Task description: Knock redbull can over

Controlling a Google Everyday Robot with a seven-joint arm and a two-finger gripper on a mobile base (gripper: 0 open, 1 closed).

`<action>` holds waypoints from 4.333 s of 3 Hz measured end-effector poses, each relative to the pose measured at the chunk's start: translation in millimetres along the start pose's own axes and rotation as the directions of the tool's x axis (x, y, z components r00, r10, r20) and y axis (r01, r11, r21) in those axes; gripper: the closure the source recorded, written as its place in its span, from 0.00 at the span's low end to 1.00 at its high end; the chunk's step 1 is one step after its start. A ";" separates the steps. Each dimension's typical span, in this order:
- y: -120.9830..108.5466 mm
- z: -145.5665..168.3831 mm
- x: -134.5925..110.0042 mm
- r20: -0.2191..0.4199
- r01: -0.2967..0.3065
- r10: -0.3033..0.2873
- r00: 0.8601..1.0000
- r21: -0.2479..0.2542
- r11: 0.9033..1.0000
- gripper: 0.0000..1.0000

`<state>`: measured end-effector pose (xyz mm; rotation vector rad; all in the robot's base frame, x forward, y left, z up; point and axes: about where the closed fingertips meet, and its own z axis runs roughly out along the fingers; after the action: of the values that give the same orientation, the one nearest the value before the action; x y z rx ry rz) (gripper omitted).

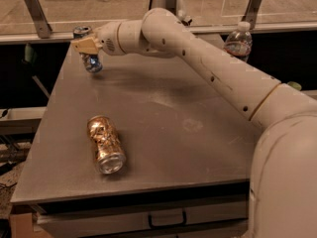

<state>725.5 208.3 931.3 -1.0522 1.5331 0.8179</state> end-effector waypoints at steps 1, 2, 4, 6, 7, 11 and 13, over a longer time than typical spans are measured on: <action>1.0 -32.9 -10.9 -0.080 0.054 -0.053 0.995 0.017 0.998 1.00; 5.9 -70.4 -8.4 -0.248 0.116 -0.113 0.962 -0.001 0.993 1.00; 22.8 -110.2 14.4 -0.519 0.158 -0.168 0.838 -0.064 0.985 1.00; 44.6 -102.9 44.5 -0.689 0.162 -0.236 0.686 -0.172 0.972 0.83; 54.5 -96.7 58.6 -0.723 0.144 -0.251 0.644 -0.208 0.967 0.59; 75.0 -92.6 80.5 -0.749 0.103 -0.256 0.611 -0.246 0.964 0.00; 74.9 -125.7 74.0 -0.543 0.091 -0.176 0.821 -0.180 0.979 0.00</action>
Offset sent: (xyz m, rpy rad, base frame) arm -0.0548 -0.1104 0.0293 -0.5091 0.0100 0.0232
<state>604.9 108.1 883.6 -1.5928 1.8719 0.5484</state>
